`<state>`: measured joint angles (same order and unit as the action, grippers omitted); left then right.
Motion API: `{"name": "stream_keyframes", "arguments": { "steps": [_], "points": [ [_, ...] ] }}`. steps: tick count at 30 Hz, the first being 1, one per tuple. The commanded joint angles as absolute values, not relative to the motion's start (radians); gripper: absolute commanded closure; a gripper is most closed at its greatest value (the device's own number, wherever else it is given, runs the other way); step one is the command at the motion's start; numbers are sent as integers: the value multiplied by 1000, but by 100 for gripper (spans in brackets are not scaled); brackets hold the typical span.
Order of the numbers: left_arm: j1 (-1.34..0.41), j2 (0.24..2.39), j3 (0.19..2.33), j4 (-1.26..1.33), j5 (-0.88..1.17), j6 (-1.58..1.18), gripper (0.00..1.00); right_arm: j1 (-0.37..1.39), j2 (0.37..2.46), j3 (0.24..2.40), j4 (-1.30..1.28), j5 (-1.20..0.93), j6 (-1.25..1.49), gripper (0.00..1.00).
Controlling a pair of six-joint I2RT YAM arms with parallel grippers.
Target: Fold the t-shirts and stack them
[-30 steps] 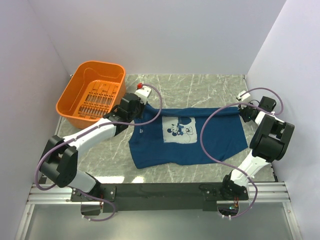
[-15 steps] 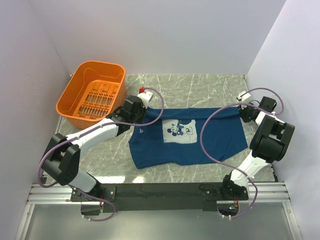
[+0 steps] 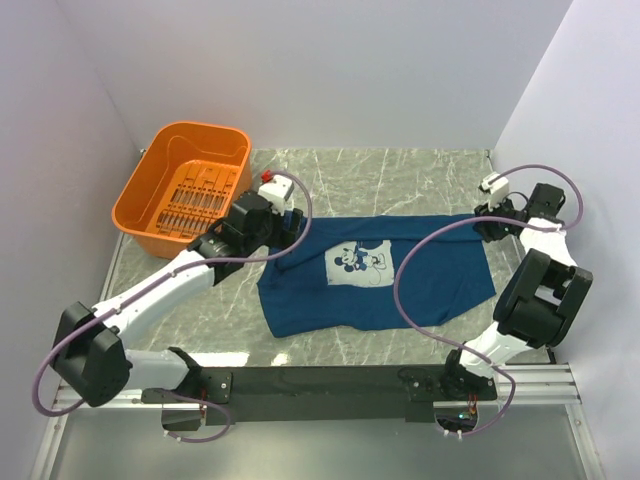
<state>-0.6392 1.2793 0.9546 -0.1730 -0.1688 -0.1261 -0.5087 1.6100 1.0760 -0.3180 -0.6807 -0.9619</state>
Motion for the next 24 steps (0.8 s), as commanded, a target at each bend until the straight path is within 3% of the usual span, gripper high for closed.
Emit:
{"name": "stream_keyframes", "arguments": {
  "steps": [1,7,14,19,24],
  "points": [
    [-637,1319,1003,-133,-112,-167,8,-471,1591,1161,-616,-762,-930,50],
    [-577,1585,1214,-259,-196,-453,17,-370,1488,1021,-620,-818,-700,52],
    [-554,1741,1351,-308,-382,-699,22,-333,1419,916,-516,-827,-484,53],
    [-554,1883,1508,-478,-437,-776,27,-333,1440,917,-497,-801,-453,54],
    [-540,1971,1583,-532,-384,-752,26,-333,1454,907,-474,-802,-439,54]
  ]
}}
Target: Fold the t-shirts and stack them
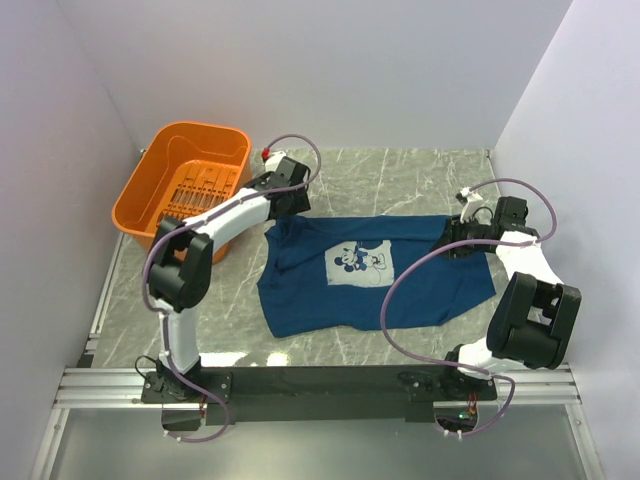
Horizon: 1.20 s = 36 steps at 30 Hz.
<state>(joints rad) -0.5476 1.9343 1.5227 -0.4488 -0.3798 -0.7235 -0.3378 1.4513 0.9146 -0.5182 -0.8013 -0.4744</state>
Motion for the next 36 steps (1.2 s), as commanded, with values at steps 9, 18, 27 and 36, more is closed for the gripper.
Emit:
{"name": "stream_keyframes", "arguments": {
  "steps": [9,18,27,36],
  "points": [
    [-523,2170,1817,-701,-405,-729,25,-339,1442,894,-469,-808,-437,55],
    [-520,2186,1809,-752,-523,-727,35,-356,1433,894,-468,-815,-437,55],
    [-512,2184,1809,-788,-609,-712,35,-365,1425,894,-466,-813,-431,55],
    [-512,2209,1853,-787,-611,-666,45,-368,1427,896,-468,-816,-431,55]
  ]
}}
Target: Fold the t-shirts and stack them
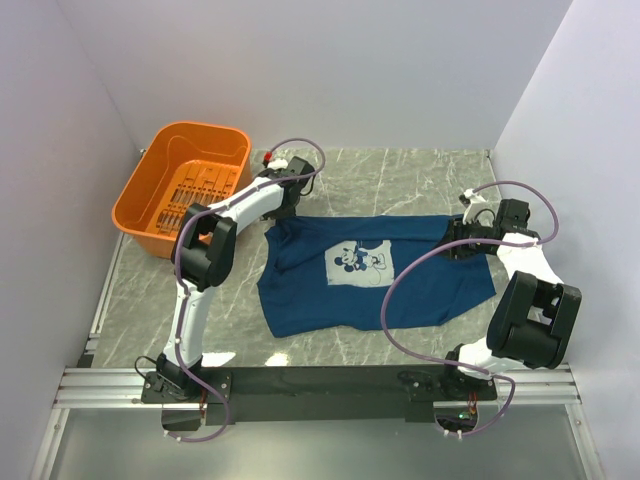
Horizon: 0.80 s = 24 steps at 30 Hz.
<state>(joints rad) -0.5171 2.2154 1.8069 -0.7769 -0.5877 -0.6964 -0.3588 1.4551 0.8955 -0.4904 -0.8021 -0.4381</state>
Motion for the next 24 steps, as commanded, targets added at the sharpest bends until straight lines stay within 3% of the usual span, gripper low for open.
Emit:
{"name": "stream_keyframes", "arguments": {
  "steps": [1,8,17,24],
  "points": [
    [-512,2215,1859,-788,-604,-664,47,-368,1427,896,-468,-818,-433,55],
    [-511,2234,1881,-772,-580,-669,80,-370,1422,897,-472,-822,-436,55],
    [-471,2154,1786,-718,-483,-817,99,-370,1416,894,-466,-813,-437,55],
    [-457,2007,1638,-614,-480,-1028,99,-371,1425,894,-456,-798,-437,55]
  ]
}}
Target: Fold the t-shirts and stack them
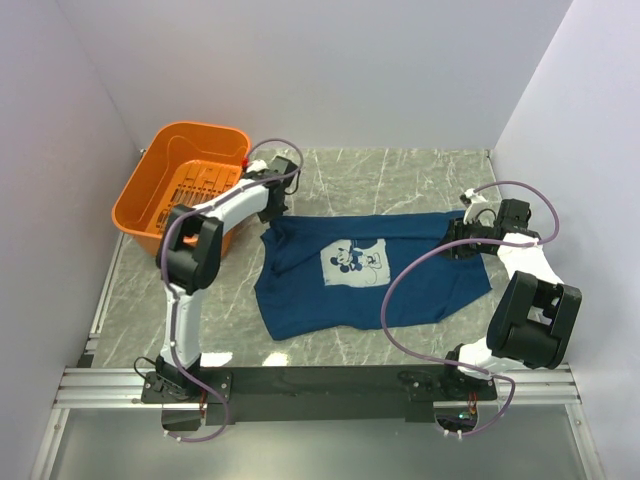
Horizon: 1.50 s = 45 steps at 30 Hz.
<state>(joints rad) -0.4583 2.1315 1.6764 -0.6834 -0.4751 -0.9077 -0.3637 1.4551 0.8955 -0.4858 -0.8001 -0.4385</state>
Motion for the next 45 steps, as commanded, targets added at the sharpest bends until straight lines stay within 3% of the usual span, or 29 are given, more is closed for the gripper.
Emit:
{"name": "stream_keyframes", "arguments": {
  "steps": [1,7,11,18,27,29,38,45],
  "points": [
    [-457,1994,1623,-585,-486,-1051,99,-370,1427,896,-454,-793,-436,55],
    [-456,1962,1559,-486,-443,-1071,99,-371,1460,919,-422,-730,-414,56],
    [-457,1980,1566,-474,-423,-1062,99,-370,1586,1075,-471,-719,-359,55],
    [-454,1964,1532,-443,-459,-1065,99,-361,1853,1290,-551,-697,-284,64],
    [-453,1956,1512,-419,-500,-1042,99,-324,1973,1371,-489,-572,-181,72],
    [-454,1962,1519,-423,-518,-1039,99,-325,1993,1400,-491,-525,-152,78],
    [-453,1967,1509,-419,-584,-1061,99,-328,2071,1494,-558,-371,-60,82],
    [-451,1959,1497,-391,-588,-1065,86,-350,2102,1537,-592,-334,-37,81]
  ]
}}
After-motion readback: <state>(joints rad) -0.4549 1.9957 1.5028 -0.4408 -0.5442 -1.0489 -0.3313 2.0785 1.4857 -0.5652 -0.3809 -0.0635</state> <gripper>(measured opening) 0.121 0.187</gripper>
